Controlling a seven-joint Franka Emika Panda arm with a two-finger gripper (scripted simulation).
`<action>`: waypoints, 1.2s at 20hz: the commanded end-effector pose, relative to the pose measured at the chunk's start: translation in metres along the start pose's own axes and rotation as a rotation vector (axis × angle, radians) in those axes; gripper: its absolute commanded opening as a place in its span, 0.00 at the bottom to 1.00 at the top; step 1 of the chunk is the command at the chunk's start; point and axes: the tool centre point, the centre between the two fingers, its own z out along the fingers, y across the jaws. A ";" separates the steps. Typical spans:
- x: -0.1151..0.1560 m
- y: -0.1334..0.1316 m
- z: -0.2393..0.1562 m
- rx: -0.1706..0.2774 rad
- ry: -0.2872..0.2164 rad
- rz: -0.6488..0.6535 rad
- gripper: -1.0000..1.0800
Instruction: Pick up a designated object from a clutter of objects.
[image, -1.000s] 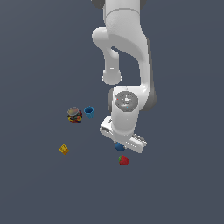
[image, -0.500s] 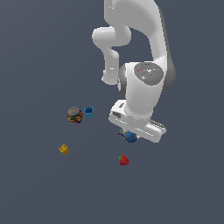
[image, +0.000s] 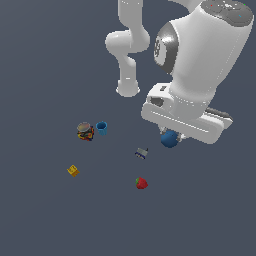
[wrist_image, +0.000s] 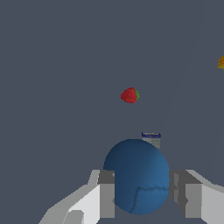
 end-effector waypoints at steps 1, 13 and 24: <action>-0.007 -0.010 -0.026 -0.002 -0.003 -0.001 0.00; -0.022 -0.043 -0.102 -0.005 -0.014 -0.004 0.00; -0.024 -0.048 -0.113 -0.006 -0.016 -0.004 0.00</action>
